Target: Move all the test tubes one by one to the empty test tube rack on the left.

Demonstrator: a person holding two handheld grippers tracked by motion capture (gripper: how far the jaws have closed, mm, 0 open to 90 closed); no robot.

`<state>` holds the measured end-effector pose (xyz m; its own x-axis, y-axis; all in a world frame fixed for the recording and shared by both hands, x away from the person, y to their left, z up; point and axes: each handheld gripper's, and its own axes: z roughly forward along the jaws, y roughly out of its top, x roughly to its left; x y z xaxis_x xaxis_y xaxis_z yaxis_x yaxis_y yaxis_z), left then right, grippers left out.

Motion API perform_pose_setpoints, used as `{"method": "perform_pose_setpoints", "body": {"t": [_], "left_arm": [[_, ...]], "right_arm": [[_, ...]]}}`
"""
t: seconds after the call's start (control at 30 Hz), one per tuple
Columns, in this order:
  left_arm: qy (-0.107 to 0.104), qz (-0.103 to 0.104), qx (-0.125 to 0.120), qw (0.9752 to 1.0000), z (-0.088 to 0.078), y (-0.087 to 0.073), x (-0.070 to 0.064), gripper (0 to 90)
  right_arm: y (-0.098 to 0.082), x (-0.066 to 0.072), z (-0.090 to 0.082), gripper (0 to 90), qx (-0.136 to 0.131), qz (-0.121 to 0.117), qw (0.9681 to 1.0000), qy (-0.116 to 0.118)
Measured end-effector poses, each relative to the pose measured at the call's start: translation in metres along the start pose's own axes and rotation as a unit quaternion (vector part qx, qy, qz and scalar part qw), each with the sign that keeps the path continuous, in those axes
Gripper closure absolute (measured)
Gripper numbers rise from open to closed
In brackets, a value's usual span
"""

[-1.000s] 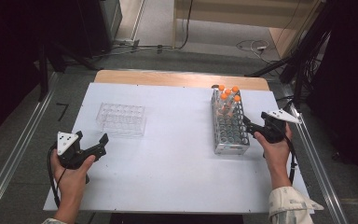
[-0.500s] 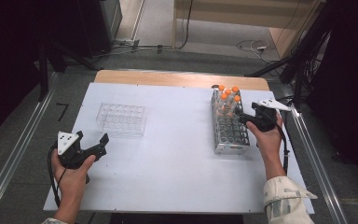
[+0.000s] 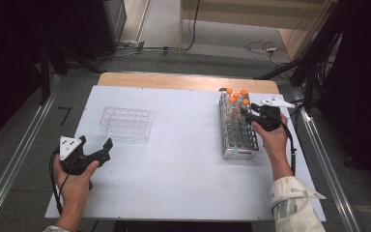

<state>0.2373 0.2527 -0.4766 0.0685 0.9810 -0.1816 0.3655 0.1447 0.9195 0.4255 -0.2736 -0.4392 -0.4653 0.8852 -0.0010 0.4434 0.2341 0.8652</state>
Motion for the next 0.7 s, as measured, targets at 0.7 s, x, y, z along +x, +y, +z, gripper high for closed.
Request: {"method": "perform_pose_setpoints", "body": {"t": [0.7], "left_arm": [[0.000, 0.000, 0.002, 1.0000, 0.000, -0.001, 0.000, 7.1]], "right_arm": [[-0.005, -0.005, 0.017, 65.7, 0.000, 0.008, 0.9996, 0.027]]}}
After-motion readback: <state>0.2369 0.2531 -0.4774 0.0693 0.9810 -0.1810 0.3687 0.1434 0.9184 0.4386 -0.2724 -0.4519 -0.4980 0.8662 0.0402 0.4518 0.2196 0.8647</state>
